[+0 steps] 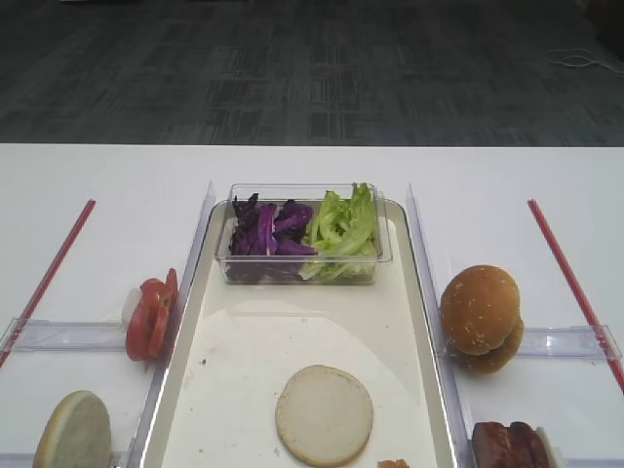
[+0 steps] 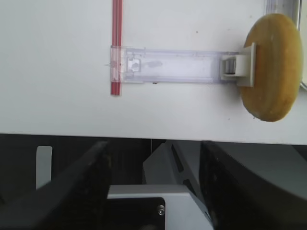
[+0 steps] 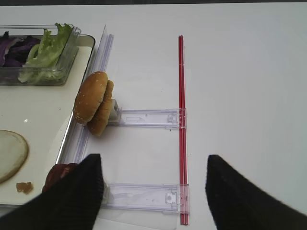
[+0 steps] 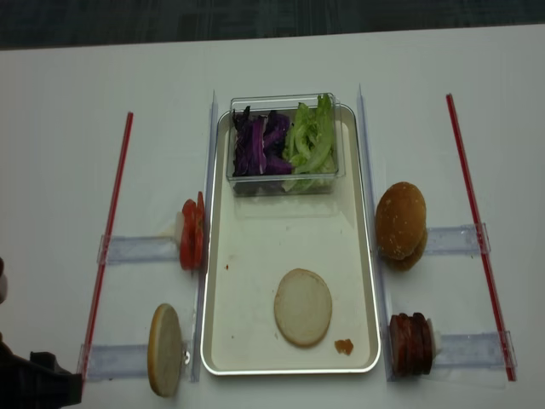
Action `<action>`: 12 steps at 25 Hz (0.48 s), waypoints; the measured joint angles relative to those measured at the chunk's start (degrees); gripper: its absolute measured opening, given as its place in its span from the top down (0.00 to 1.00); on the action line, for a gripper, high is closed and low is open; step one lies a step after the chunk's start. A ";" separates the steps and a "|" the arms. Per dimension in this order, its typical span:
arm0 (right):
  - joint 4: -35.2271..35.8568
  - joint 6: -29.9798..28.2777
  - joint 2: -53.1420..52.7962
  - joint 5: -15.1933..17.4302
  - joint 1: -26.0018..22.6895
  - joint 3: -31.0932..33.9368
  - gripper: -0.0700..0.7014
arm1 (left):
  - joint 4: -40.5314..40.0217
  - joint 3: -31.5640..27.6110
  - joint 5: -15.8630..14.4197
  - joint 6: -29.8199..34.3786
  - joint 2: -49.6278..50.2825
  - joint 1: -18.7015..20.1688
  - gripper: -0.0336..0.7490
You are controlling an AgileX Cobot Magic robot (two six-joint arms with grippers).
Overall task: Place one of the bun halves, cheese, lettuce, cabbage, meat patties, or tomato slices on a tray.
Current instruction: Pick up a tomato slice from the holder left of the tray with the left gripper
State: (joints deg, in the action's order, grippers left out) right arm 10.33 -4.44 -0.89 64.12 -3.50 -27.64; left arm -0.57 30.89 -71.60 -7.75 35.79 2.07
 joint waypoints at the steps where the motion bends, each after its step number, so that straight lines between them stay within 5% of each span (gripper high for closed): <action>1: 0.00 0.00 0.00 0.00 0.00 0.00 0.30 | 0.00 0.55 0.00 0.00 0.29 0.00 0.42; 12: 0.00 0.00 0.00 0.00 0.00 0.00 0.30 | 0.00 7.19 0.12 1.10 8.80 0.00 0.42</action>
State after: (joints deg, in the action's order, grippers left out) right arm 10.33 -4.44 -0.89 64.12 -3.50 -27.64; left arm -0.57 38.09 -71.48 -6.66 44.59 2.07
